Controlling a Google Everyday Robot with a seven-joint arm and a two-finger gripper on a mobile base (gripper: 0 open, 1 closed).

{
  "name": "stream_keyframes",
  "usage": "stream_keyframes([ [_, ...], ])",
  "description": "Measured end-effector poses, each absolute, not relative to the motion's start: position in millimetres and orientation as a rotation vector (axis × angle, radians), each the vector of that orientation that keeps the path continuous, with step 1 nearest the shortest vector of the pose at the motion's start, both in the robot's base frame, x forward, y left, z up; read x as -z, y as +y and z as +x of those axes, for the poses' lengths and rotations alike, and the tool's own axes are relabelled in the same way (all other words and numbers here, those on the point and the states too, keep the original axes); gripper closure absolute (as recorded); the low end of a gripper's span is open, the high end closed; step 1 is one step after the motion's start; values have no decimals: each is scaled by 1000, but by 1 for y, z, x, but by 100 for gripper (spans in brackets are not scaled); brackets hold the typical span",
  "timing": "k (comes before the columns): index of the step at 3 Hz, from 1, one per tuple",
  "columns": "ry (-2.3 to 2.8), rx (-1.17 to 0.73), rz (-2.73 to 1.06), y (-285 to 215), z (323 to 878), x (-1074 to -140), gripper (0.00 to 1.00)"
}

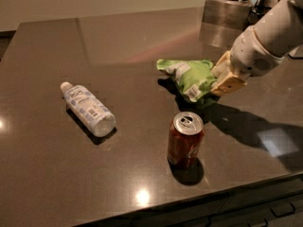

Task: Move green rice chip bag near coke can

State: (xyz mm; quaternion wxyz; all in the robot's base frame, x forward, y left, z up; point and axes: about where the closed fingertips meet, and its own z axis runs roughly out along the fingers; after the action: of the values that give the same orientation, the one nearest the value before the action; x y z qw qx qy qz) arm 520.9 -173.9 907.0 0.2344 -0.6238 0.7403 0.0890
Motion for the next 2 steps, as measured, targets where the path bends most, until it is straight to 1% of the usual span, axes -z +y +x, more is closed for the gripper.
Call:
stream_keyframes([
  [2,1816,-353,-1899,-194,480,-903,100],
])
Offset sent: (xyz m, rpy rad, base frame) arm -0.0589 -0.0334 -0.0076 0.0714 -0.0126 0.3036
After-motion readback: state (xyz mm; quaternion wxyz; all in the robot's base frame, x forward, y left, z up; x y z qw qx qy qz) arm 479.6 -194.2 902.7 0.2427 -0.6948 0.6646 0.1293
